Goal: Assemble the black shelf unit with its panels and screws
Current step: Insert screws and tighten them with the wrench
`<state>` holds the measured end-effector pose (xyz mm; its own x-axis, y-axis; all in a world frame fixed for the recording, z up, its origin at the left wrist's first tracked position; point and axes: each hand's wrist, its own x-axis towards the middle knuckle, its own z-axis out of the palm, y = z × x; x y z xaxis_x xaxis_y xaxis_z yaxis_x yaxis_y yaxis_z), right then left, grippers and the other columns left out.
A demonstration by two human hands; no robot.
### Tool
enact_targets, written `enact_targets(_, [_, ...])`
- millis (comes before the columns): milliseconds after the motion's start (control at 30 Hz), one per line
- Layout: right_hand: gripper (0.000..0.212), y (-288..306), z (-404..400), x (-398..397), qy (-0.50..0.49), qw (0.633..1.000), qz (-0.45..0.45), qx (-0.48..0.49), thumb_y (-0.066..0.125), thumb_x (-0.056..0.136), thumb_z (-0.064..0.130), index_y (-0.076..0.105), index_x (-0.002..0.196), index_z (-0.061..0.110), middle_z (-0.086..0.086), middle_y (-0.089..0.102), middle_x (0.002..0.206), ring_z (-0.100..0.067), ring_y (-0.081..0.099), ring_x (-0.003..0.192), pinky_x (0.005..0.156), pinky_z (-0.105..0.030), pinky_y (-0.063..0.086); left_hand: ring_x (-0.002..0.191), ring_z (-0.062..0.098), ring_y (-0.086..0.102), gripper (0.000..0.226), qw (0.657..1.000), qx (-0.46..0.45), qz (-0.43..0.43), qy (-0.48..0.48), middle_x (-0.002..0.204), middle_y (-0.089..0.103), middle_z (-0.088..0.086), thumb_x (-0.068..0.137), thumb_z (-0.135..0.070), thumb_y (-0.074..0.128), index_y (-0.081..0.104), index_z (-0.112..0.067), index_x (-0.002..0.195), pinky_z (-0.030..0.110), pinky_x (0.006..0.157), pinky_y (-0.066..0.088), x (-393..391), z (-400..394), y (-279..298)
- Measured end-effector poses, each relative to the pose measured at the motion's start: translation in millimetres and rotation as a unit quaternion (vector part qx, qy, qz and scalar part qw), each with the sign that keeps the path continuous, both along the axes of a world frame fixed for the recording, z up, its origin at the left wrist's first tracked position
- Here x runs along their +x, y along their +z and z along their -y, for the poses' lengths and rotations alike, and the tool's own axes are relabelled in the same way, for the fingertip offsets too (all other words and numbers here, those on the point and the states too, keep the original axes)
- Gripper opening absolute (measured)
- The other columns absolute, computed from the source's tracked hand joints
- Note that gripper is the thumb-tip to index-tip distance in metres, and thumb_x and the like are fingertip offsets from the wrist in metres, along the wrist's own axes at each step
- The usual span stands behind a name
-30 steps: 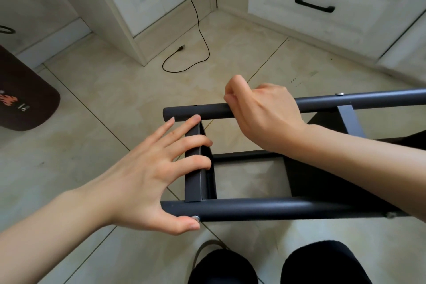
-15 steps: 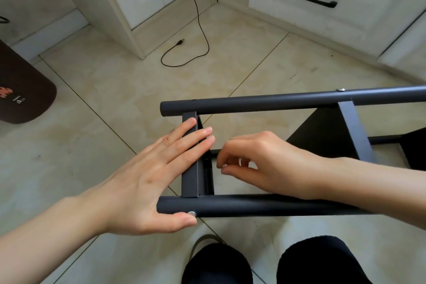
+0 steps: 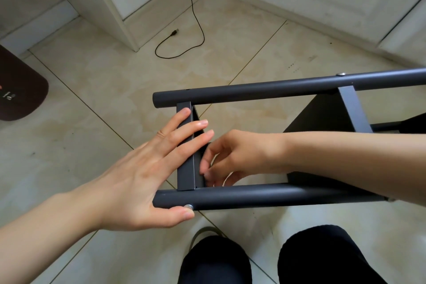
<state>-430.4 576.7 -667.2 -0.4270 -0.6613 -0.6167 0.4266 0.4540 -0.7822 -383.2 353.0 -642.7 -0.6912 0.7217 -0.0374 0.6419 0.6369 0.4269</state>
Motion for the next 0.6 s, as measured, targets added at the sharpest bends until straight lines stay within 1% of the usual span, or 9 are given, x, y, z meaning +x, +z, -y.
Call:
enact_targets(67, [0.010,1,0,-3,-0.019,0.997,0.073,-0.025,0.058,0.095,0.003,0.065,0.093,0.010,-0.007,0.067,0.080,-0.014,0.061,0.069,0.075,-0.026,0.052,0.156,0.020,-0.001,0.095,1.000,0.002,0.001,0.000,0.168,0.009,-0.010,0.080,-0.063,0.057,0.015,-0.031,0.160,0.041,0.108,0.031,0,0,0])
enact_targets(100, [0.011,1,1,-4,-0.030,0.995,0.094,-0.028,0.057,0.096,0.003,0.065,0.093,0.009,-0.007,0.066,0.080,-0.014,0.060,0.069,0.075,-0.026,0.051,0.156,0.020,-0.001,0.095,1.000,0.003,-0.001,0.000,0.168,0.010,-0.010,0.080,-0.063,0.057,0.016,-0.031,0.160,0.040,0.107,0.031,0,0,0])
enact_targets(233, [0.009,1,6,-4,-0.046,0.993,0.112,-0.013,0.057,0.097,0.005,0.062,0.091,0.006,-0.008,0.061,0.078,-0.013,0.056,0.067,0.072,-0.025,0.051,0.156,0.020,-0.001,0.093,1.000,0.007,0.000,-0.001,0.167,0.010,-0.010,0.080,-0.063,0.057,0.019,-0.032,0.159,0.038,0.105,0.033,0,-1,-1])
enact_targets(333, [0.013,2,10,0,-0.045,0.983,0.170,-0.060,0.055,0.097,0.003,0.059,0.085,0.006,-0.009,0.061,0.082,-0.014,0.061,0.068,0.066,-0.021,0.055,0.156,0.020,0.000,0.093,1.000,0.010,-0.003,-0.002,0.167,0.011,-0.010,0.080,-0.062,0.057,0.019,-0.032,0.159,0.037,0.105,0.034,0,-1,-1])
enact_targets(367, [0.016,2,11,1,-0.042,0.979,0.183,-0.077,0.055,0.097,0.001,0.059,0.083,0.006,-0.010,0.062,0.083,-0.014,0.062,0.069,0.066,-0.021,0.056,0.156,0.021,0.000,0.093,1.000,0.010,-0.002,-0.002,0.167,0.011,-0.010,0.080,-0.063,0.057,0.019,-0.032,0.159,0.038,0.104,0.035,0,-1,-1])
enact_targets(433, [0.018,2,13,2,-0.039,0.976,0.191,-0.097,0.055,0.096,-0.002,0.060,0.081,0.006,-0.011,0.062,0.084,-0.014,0.062,0.069,0.069,-0.020,0.056,0.156,0.021,0.000,0.093,1.000,0.012,-0.001,-0.001,0.167,0.012,-0.010,0.080,-0.063,0.057,0.019,-0.032,0.159,0.040,0.104,0.036,0,-1,-1])
enact_targets(533, [0.017,0,12,2,-0.046,0.976,0.189,-0.101,0.057,0.095,-0.001,0.063,0.080,0.005,-0.010,0.063,0.082,-0.011,0.061,0.065,0.067,-0.018,0.055,0.156,0.022,0.000,0.093,1.000,0.012,-0.003,-0.004,0.167,0.012,-0.009,0.080,-0.063,0.057,0.019,-0.031,0.159,0.039,0.104,0.034,1,0,-2])
enact_targets(600, [0.017,-1,12,3,-0.031,0.979,0.179,-0.098,0.056,0.096,0.000,0.064,0.081,0.005,-0.010,0.062,0.081,-0.011,0.060,0.064,0.066,-0.017,0.055,0.156,0.023,0.000,0.093,1.000,0.012,-0.004,-0.005,0.167,0.013,-0.008,0.080,-0.062,0.057,0.020,-0.030,0.159,0.039,0.103,0.036,2,0,-3])
